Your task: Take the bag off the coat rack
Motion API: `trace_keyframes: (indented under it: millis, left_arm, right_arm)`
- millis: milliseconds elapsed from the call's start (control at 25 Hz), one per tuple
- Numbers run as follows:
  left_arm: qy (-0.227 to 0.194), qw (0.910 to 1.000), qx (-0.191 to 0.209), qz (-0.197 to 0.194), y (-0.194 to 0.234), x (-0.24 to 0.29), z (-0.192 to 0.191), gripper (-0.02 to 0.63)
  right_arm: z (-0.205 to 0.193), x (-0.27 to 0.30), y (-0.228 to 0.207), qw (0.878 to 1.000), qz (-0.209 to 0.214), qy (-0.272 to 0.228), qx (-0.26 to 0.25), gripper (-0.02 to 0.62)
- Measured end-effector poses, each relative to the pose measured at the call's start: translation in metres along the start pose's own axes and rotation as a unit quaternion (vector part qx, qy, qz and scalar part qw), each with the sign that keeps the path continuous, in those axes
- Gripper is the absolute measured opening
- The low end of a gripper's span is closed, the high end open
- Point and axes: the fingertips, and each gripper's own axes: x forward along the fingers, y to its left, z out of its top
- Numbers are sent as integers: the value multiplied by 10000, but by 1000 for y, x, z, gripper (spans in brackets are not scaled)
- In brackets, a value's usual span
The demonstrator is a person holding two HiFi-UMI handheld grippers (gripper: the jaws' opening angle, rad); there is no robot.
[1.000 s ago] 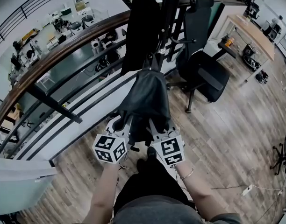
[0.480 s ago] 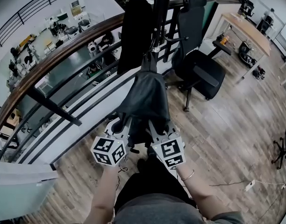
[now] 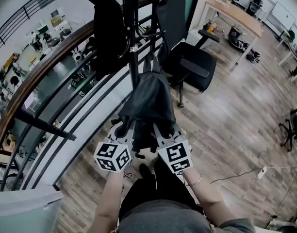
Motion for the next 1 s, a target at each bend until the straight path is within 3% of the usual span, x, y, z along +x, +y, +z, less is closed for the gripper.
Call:
trace_keyframes:
  millis: [600, 1000]
  left_arm:
    - [417, 9913, 279, -1216, -105, 126, -6, 31]
    - [738, 9817, 431, -1700, -187, 229, -13, 31]
  right_arm:
    - [-42, -61, -135, 9908, -1209, 167, 584, 20]
    - [-78, -102, -247, 9807, -1698, 280, 932, 20]
